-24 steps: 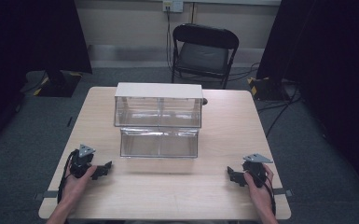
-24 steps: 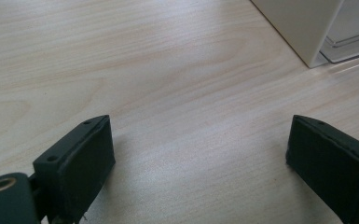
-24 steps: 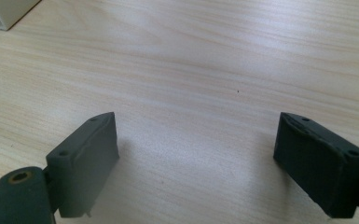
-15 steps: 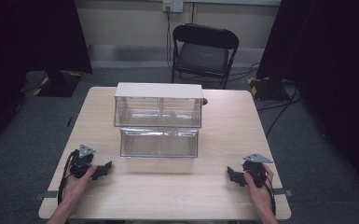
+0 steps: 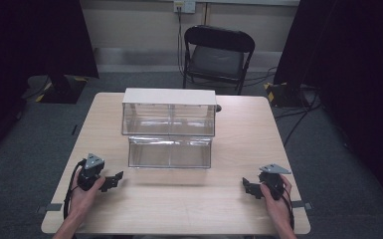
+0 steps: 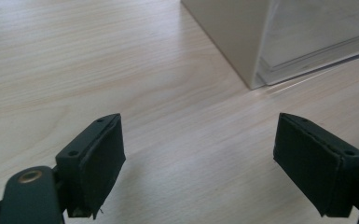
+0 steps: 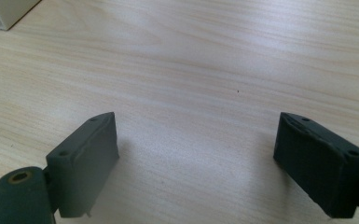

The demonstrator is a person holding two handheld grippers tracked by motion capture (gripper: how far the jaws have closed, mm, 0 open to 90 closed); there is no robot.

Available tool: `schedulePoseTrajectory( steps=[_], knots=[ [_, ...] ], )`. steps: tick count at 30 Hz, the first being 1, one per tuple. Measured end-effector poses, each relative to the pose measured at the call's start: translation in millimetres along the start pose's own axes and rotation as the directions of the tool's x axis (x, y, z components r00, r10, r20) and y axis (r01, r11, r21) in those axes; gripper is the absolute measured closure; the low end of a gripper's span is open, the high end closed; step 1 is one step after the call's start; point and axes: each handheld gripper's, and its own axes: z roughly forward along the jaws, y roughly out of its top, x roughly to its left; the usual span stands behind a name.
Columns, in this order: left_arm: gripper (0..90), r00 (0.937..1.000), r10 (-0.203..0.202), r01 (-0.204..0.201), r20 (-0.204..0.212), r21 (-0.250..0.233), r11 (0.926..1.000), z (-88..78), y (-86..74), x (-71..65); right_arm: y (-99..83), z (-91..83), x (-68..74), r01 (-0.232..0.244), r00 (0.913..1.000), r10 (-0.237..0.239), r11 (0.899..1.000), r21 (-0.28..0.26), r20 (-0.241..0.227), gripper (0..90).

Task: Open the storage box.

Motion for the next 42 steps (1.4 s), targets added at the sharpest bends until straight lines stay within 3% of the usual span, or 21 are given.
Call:
schedulePoseTrajectory(
  steps=[7,16,25,33,35,42],
  knots=[
    [16.0,0.9981,-0.004,0.006,0.062,-0.027,0.9996,-5.1,4.2,-7.9,0.0,0.0,0.0,0.0,1.0,0.0,1.0,0.0,0.0,13.0],
    [16.1,0.9938,0.032,-0.027,0.106,-0.053,0.9983,-6.8,12.9,-23.3,0.0,0.0,0.0,0.0,1.0,0.0,1.0,0.0,0.0,13.0],
    [16.4,0.9918,0.051,-0.045,0.117,-0.055,0.9975,-4.9,20.4,-30.3,0.0,0.0,0.0,0.0,1.0,0.0,1.0,0.0,0.0,13.0],
    [15.9,0.9949,0.028,-0.022,0.097,-0.068,0.9974,-2.5,23.3,-27.3,0.0,0.0,0.0,0.0,1.0,0.0,1.0,0.0,0.0,13.0],
    [15.3,0.9938,0.012,-0.004,0.111,-0.07,0.9976,-2.3,23.6,-24.8,0.0,0.0,0.0,0.0,1.0,0.0,1.0,0.0,0.0,13.0],
    [15.3,0.9904,0.032,-0.02,0.135,-0.089,0.9958,-5.3,25.9,-26.0,0.0,0.0,0.0,0.0,1.0,0.0,1.0,0.0,0.0,13.0]
  ],
)
